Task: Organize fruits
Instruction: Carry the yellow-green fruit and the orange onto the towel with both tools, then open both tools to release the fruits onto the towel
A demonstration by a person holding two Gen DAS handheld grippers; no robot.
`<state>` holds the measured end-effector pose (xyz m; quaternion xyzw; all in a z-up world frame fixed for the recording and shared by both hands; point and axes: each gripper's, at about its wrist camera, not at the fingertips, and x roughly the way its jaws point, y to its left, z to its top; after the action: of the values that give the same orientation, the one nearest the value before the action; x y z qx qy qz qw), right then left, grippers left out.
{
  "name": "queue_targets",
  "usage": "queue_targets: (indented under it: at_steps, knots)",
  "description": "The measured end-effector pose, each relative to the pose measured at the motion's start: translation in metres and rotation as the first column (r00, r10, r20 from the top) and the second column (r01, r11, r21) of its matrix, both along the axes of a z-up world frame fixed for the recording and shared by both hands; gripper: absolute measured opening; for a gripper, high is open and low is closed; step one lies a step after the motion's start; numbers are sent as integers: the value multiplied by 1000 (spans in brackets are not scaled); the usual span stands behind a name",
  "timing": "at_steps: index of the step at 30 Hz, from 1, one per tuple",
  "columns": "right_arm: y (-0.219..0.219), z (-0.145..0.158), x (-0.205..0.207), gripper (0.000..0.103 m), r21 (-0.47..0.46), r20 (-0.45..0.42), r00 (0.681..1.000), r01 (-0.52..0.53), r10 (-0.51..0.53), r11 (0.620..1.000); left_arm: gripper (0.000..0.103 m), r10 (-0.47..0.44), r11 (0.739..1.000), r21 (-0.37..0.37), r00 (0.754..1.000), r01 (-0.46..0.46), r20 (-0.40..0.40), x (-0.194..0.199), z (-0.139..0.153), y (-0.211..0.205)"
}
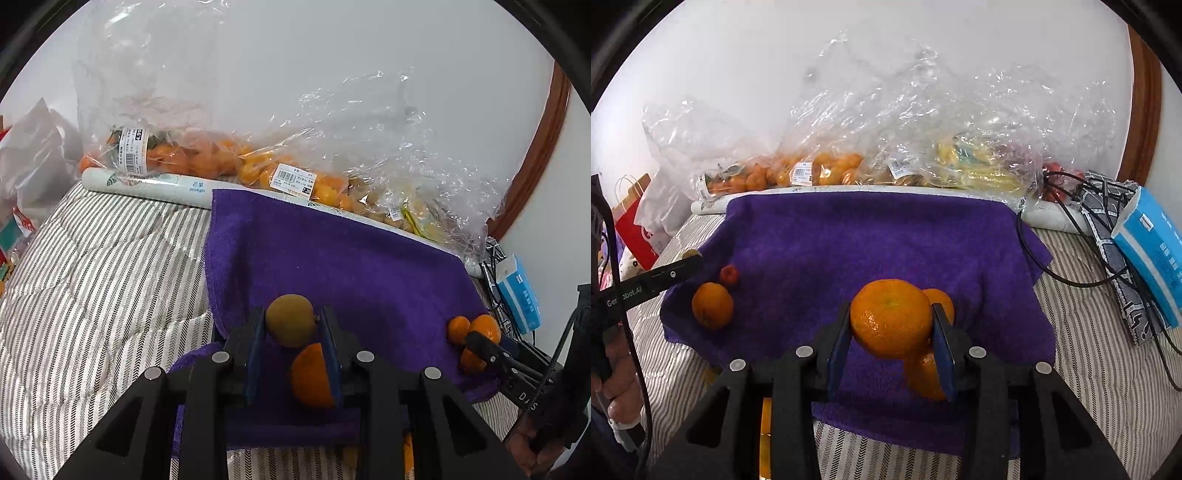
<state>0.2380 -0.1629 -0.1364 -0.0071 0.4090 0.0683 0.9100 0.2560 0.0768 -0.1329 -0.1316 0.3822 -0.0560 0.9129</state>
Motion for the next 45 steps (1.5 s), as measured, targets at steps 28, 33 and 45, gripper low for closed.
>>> queue_targets:
  at_steps: [28,33,45]
  knots:
    - [23,-16,0,41,-98,-53,994,-96,91,991,28,-6,1000,0,999,6,-37,3,-7,-2]
    - [24,-15,0,41,-94,-57,994,-100,95,991,28,-8,1000,18,999,9,-40,3,-8,-6]
    - [24,-16,-1,41,-93,-63,992,-114,108,989,28,-21,1000,17,999,21,-37,2,-8,-8]
